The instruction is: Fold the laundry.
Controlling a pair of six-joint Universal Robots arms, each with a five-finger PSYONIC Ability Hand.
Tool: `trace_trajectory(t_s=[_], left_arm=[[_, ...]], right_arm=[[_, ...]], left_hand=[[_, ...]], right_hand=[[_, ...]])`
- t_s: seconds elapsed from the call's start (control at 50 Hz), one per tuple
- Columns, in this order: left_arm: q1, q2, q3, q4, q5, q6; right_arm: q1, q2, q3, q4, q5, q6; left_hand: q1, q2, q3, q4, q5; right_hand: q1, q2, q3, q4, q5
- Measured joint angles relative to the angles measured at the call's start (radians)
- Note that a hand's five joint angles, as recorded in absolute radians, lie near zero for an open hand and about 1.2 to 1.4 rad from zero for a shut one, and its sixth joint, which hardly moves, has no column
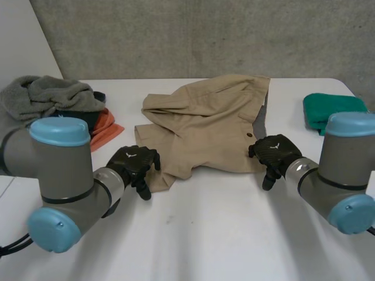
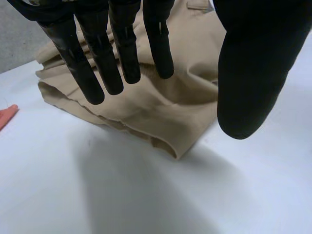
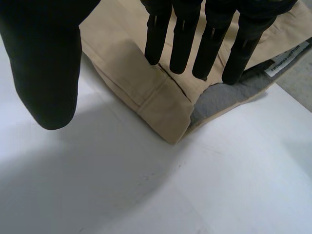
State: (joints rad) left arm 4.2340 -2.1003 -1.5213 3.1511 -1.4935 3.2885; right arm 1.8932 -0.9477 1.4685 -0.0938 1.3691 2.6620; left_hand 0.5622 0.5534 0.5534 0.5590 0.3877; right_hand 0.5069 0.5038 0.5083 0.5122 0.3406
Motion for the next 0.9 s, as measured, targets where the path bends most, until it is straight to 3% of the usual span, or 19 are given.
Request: trace_trajectory(t_s=[0.14,0.44,0.52,0.68,0.82,0.9], left_arm=[[0.001,-0.077,0.030,0.055,0.002,0.001],[-0.015,-0.183,0.130,0.065,-0.009,0.007],[-0.015,-0.202,0.158,0.068,-0.010,0.007],[-0.015,-0.231,0.200,0.069,-0.011,0.009],[-0.014,-0.248,0.235,0.070,-0.021,0.012],[-0.015,-0.232,0.251,0.068,-0.059,0.016]], right_arm=[[0.009,0.087,-0.040,-0.121,0.006,0.000],[0.015,0.169,-0.143,-0.160,0.010,-0.001],[0.015,0.171,-0.151,-0.182,0.011,-0.002],[0.014,0.171,-0.165,-0.214,0.015,-0.002],[0.013,0.189,-0.185,-0.222,0.017,-0.003],[0.012,0.179,-0.195,-0.221,0.027,-0.004]], left_hand=[[0.000,0.000,0.000,0.000,0.000],[0.052,0.056,0.053,0.052,0.049],[0.084,0.088,0.083,0.086,0.076],[0.140,0.142,0.140,0.138,0.117],[0.563,0.586,0.574,0.582,0.563],[0.583,0.636,0.619,0.637,0.607]], right_hand=[[0.045,0.055,0.054,0.048,0.049],[0.283,0.289,0.282,0.279,0.073],[0.339,0.353,0.348,0.346,0.304],[0.359,0.363,0.368,0.367,0.342],[0.556,0.625,0.616,0.609,0.583],[0.591,0.672,0.674,0.681,0.644]])
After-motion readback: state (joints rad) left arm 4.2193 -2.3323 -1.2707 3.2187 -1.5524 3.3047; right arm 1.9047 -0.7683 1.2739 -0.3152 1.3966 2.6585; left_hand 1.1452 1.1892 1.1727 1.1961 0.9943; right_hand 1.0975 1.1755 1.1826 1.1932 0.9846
